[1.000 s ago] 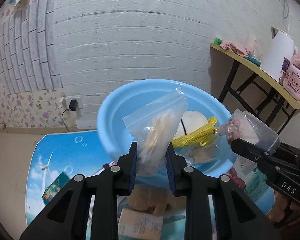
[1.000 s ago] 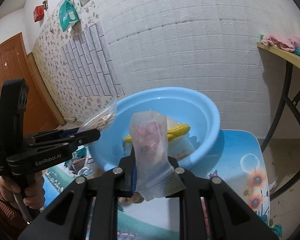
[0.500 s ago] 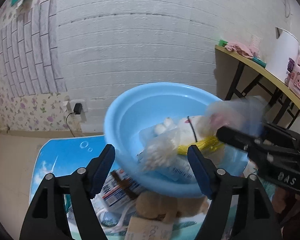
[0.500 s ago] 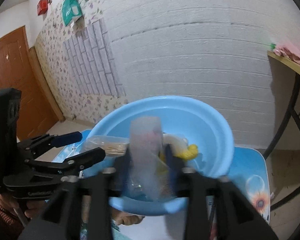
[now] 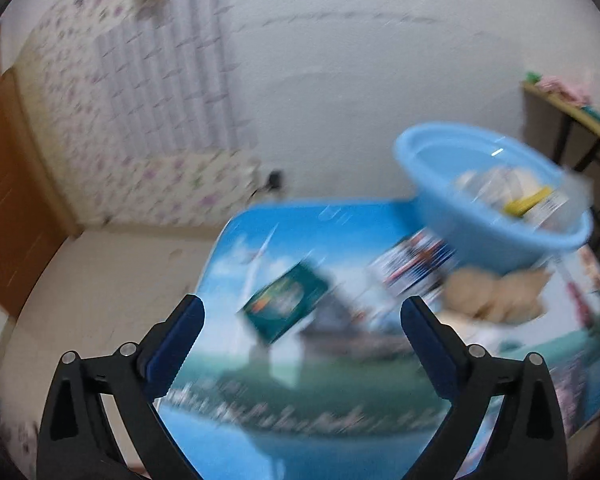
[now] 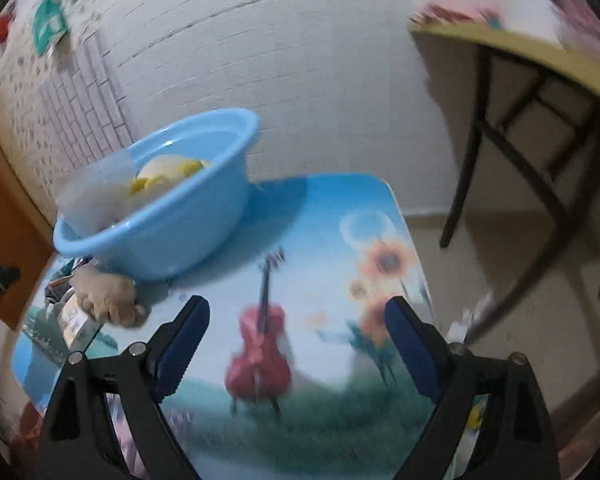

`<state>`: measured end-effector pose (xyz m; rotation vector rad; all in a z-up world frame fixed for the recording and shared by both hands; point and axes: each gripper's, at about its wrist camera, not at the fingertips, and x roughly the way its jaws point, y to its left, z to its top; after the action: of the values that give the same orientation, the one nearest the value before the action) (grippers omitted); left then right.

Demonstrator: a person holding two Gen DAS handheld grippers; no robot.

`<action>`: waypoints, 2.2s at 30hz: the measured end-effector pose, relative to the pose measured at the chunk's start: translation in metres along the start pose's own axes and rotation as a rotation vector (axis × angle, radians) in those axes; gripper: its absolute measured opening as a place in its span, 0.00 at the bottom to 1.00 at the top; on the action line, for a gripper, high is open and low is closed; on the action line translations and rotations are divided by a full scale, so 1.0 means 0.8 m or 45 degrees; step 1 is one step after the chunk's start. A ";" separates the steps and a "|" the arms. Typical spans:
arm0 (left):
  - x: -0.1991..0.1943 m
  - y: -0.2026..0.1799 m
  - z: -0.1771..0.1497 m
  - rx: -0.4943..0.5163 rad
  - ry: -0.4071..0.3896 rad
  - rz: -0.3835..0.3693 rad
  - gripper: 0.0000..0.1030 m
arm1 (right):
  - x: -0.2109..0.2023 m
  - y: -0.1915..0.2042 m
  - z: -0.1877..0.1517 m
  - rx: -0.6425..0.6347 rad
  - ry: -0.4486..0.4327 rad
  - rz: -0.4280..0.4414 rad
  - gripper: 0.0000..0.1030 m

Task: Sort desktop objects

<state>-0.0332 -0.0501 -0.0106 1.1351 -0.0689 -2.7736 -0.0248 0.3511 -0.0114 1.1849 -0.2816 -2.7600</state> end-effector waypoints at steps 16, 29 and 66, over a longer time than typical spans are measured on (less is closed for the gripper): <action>0.011 -0.021 -0.024 -0.019 0.096 -0.029 0.96 | -0.003 0.091 -0.023 -0.249 0.054 0.168 0.88; 0.016 -0.008 -0.030 -0.058 0.109 -0.071 0.96 | 0.007 0.089 -0.025 -0.176 0.082 0.167 0.88; 0.019 -0.012 -0.037 -0.020 0.118 -0.094 0.96 | 0.022 0.090 -0.033 -0.152 0.158 0.146 0.88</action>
<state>-0.0244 -0.0426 -0.0431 1.2858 0.0052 -2.7743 -0.0149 0.2746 -0.0256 1.2612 -0.1641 -2.5543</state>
